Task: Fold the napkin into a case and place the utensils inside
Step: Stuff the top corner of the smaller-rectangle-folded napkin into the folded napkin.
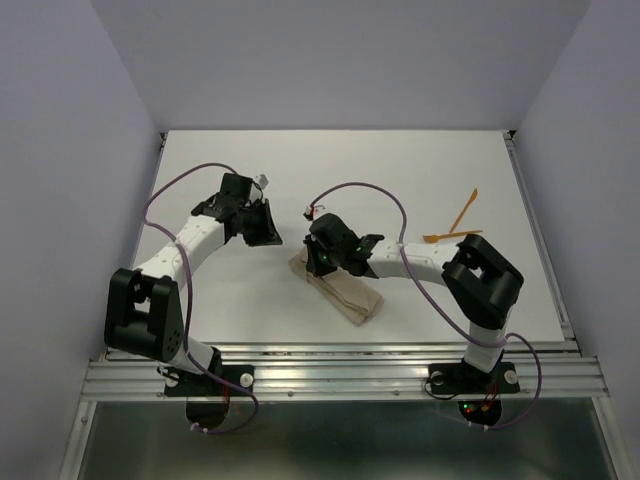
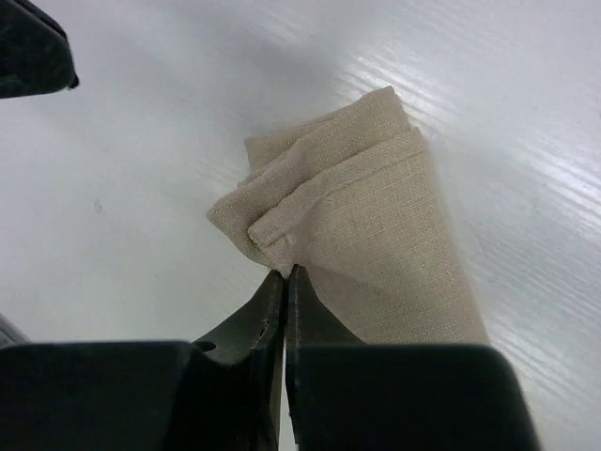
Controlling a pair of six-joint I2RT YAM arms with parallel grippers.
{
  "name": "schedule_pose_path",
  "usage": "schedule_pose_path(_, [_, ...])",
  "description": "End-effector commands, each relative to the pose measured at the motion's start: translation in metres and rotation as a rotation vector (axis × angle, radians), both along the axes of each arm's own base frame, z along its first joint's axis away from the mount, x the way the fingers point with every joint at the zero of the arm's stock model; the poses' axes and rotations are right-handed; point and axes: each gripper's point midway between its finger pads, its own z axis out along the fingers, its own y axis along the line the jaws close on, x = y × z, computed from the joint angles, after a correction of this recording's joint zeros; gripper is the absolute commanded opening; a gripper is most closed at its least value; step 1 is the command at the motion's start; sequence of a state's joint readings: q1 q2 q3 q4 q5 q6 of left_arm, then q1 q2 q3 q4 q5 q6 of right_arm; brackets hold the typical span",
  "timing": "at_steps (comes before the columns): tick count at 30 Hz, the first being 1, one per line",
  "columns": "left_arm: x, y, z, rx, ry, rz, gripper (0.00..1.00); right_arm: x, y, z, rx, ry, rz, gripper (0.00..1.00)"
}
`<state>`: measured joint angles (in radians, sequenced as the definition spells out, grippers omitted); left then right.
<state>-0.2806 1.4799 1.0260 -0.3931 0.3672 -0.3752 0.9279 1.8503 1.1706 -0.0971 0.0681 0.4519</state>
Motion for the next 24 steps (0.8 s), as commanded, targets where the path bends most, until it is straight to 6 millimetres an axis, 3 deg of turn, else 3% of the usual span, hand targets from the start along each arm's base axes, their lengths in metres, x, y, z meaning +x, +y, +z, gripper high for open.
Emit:
schedule_pose_path(1, [0.000,0.009,0.009,0.027,-0.076,0.033,0.00,-0.003,0.014,0.032,0.176,0.041,0.005,0.01])
schedule_pose_path(9, [-0.009,-0.003,0.000,0.022,-0.123,0.034,0.00,0.003,0.006,0.038,0.268,0.086,-0.022,0.01])
schedule_pose_path(15, [-0.023,-0.031,-0.012,0.103,-0.093,-0.026,0.00,0.004,0.001,0.038,0.306,0.124,-0.040,0.01])
schedule_pose_path(17, [-0.026,-0.040,-0.013,0.088,-0.100,-0.031,0.10,0.006,-0.003,0.035,0.307,0.135,-0.060,0.01])
schedule_pose_path(24, [-0.030,-0.052,-0.032,0.095,-0.035,-0.033,0.17,0.006,-0.007,0.035,0.321,0.157,-0.085,0.01])
